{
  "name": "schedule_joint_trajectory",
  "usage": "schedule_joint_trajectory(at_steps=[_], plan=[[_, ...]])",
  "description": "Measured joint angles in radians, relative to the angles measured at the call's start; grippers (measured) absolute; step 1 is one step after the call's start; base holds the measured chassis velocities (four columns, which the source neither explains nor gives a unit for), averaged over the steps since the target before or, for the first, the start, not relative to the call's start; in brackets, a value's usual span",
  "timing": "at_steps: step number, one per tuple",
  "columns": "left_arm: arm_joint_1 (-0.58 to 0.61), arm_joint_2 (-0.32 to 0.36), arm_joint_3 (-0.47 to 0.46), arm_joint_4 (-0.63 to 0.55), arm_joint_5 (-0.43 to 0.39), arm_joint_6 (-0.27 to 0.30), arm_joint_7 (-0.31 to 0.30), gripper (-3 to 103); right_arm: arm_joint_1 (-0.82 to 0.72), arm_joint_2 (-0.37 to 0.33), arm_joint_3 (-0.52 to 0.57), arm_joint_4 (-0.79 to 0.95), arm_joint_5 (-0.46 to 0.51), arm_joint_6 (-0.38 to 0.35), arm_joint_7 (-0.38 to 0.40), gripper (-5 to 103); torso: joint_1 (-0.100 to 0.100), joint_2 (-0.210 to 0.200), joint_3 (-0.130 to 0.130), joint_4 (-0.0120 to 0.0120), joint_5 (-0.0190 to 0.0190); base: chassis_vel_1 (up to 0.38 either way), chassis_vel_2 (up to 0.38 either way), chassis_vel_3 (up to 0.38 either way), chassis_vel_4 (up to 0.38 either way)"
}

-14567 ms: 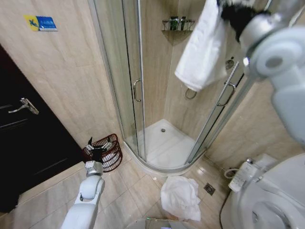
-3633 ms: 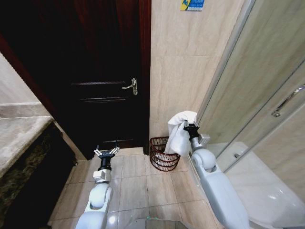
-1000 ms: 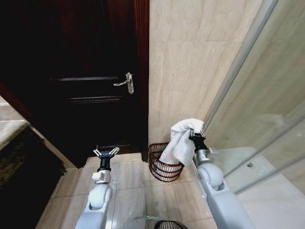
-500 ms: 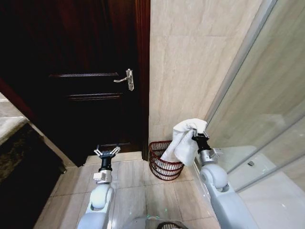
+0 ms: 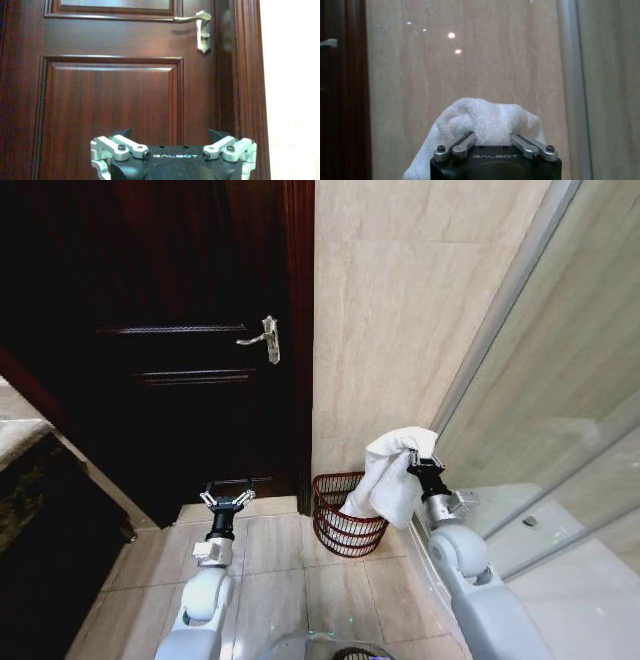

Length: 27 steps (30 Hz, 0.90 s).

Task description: Discard the used towel into the hamper.

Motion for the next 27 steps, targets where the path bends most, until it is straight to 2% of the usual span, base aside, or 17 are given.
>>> schedule_joint_trajectory(at_steps=[4,7,21,27], plan=[[0.006,0.006,-0.006,-0.011,-0.023,0.012,0.003,100,0.008,-0.005,-0.007,0.013,0.042,-0.027,0.013,12,-0.008,-0.018,-0.01,0.0,0.0,0.0,0.0,0.0,0.0],[0.016,0.006,-0.009,-0.026,-0.022,0.012,0.003,100,0.023,-0.02,-0.025,0.015,0.092,-0.038,0.05,12,-0.016,-0.034,-0.018,0.0,0.0001,0.0,0.0,0.0,0.0],[0.019,-0.003,-0.004,-0.017,-0.013,0.002,-0.001,100,0.074,-0.023,-0.042,-0.008,0.092,-0.018,0.059,12,-0.038,-0.091,-0.053,0.0001,0.0,0.0,0.0,0.0,0.0],[0.018,-0.01,-0.004,0.0,-0.007,-0.016,-0.007,100,0.091,-0.025,-0.049,-0.028,0.062,-0.013,0.052,12,-0.045,-0.106,-0.062,-0.0001,0.0,0.0,0.0,0.0,0.0]])
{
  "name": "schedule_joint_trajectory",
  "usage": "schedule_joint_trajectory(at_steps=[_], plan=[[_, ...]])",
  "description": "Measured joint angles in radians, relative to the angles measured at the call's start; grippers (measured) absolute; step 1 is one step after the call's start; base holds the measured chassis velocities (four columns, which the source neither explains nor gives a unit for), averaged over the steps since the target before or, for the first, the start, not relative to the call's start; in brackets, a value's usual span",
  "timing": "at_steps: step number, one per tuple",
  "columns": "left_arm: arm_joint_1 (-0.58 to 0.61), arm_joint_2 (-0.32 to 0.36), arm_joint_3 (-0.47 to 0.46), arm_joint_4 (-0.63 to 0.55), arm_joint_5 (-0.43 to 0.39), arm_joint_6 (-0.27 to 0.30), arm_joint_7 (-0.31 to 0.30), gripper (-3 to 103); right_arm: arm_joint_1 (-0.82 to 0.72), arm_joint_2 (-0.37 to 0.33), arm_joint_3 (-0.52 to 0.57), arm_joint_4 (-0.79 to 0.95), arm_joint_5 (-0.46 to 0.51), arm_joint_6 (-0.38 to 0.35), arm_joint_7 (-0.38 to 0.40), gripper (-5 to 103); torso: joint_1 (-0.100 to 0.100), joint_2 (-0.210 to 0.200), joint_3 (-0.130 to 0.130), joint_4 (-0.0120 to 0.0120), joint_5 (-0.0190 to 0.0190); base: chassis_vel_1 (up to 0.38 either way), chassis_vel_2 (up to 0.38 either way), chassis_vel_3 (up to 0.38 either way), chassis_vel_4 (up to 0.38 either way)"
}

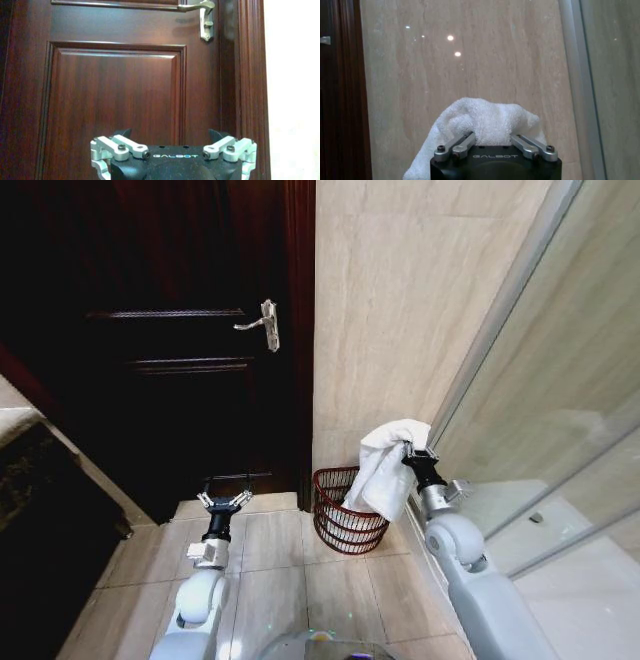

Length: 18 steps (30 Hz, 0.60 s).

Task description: Discard the used towel into the hamper.

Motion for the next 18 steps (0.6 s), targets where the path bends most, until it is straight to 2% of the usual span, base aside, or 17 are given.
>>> schedule_joint_trajectory(at_steps=[18], plan=[[-0.013,0.012,0.001,0.025,0.003,-0.004,-0.006,100,-0.006,0.042,-0.024,-0.038,-0.082,0.029,-0.024,12,0.001,0.004,0.003,-0.0001,0.0,0.0,0.0,0.0,0.0]])
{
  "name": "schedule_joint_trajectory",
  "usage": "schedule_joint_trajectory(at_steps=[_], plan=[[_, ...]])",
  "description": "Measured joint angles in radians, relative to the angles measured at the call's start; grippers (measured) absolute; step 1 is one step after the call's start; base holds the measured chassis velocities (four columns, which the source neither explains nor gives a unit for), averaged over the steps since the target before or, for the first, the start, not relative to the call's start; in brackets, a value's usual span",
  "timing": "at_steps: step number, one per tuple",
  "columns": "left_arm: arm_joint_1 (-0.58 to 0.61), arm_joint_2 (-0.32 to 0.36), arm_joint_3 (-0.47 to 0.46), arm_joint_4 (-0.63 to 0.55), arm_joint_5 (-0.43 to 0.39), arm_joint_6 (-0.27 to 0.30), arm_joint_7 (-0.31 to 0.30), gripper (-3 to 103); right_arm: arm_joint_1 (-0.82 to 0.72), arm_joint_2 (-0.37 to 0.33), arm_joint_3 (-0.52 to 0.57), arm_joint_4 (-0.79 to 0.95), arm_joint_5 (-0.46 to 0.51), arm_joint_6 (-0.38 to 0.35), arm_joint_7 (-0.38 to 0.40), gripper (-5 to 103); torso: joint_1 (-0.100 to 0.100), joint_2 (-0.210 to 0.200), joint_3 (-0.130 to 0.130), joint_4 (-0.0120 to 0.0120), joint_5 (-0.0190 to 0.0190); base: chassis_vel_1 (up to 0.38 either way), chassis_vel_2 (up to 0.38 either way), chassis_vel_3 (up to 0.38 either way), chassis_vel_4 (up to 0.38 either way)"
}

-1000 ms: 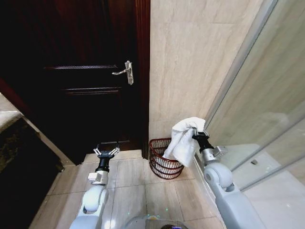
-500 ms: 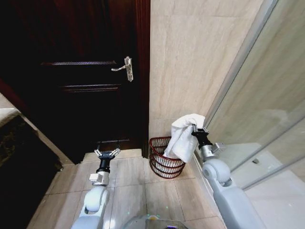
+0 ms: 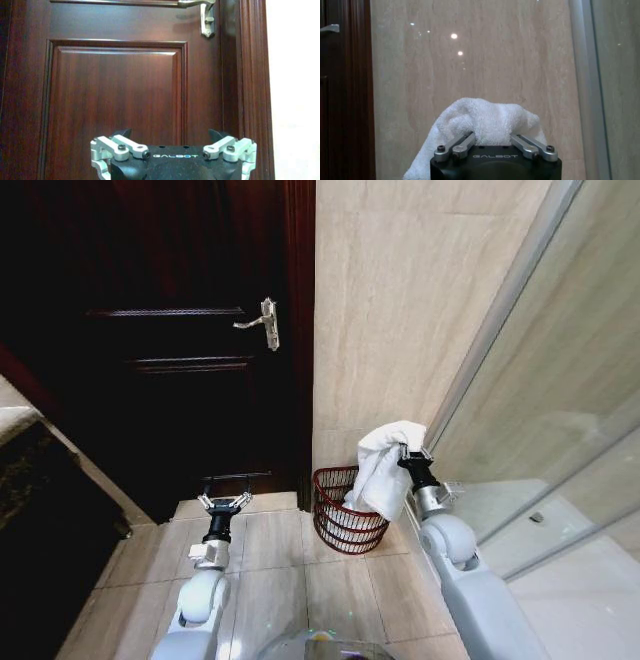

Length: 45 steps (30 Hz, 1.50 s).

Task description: Discard the used towel into the hamper.

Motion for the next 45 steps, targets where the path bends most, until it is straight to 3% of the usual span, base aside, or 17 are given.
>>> schedule_joint_trajectory(at_steps=[32,45], plan=[[0.005,-0.009,-0.007,-0.009,-0.013,-0.015,-0.003,100,0.043,0.027,-0.049,-0.063,-0.054,0.006,0.005,12,0.003,0.006,0.003,-0.0002,0.0001,0.0,0.0,0.0,0.0],[0.004,0.004,-0.011,-0.001,-0.018,-0.016,-0.005,100,0.055,0.035,-0.052,-0.069,-0.052,0.014,0.009,12,-0.018,-0.044,-0.026,-0.0001,-0.0001,0.0,0.0,0.0,0.0]])
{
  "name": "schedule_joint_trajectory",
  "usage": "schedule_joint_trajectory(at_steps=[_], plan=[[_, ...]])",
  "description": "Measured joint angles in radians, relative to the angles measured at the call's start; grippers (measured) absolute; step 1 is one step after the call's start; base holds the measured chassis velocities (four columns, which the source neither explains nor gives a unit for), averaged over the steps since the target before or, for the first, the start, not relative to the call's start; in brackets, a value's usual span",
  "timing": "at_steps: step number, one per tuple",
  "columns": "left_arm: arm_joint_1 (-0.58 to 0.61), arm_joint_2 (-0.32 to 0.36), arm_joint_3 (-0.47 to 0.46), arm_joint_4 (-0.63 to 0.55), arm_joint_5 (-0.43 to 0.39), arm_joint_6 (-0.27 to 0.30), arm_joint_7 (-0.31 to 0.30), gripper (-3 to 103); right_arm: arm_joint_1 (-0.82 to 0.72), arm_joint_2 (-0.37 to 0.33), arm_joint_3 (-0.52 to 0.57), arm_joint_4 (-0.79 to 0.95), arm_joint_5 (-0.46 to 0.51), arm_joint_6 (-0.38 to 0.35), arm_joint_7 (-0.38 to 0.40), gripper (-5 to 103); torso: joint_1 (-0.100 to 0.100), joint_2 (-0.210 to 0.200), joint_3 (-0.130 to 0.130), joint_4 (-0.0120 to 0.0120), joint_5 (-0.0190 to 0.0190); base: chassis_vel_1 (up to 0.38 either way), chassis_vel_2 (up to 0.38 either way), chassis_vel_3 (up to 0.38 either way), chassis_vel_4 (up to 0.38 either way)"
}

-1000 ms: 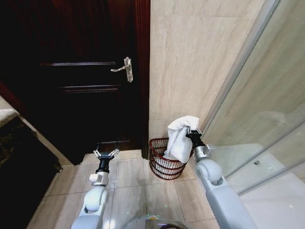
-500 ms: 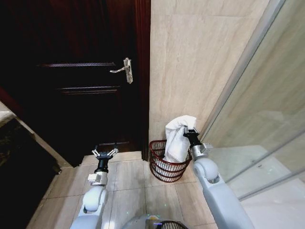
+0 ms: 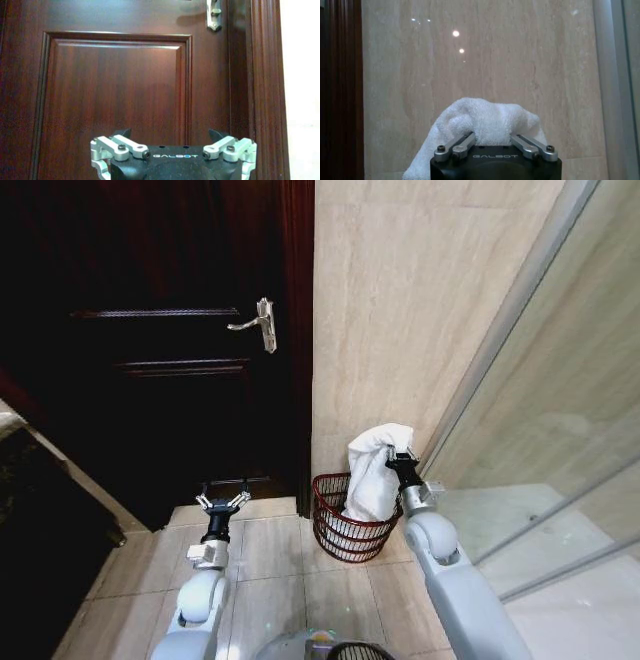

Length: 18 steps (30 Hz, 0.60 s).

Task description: Discard the used towel into the hamper.

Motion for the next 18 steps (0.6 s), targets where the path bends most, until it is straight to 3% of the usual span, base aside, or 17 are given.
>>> schedule_joint_trajectory(at_steps=[9,18], plan=[[-0.007,0.01,-0.008,0.013,-0.02,-0.004,-0.003,100,0.012,0.011,-0.013,-0.02,-0.004,0.011,0.004,12,-0.014,-0.036,-0.022,0.0,0.0002,0.0,0.0,0.0,0.0],[0.005,-0.036,-0.006,0.009,-0.013,-0.003,-0.018,100,0.032,0.036,-0.012,-0.042,0.002,0.012,0.011,12,-0.029,-0.075,-0.046,0.0003,0.0001,0.0,0.0,0.0,0.0]])
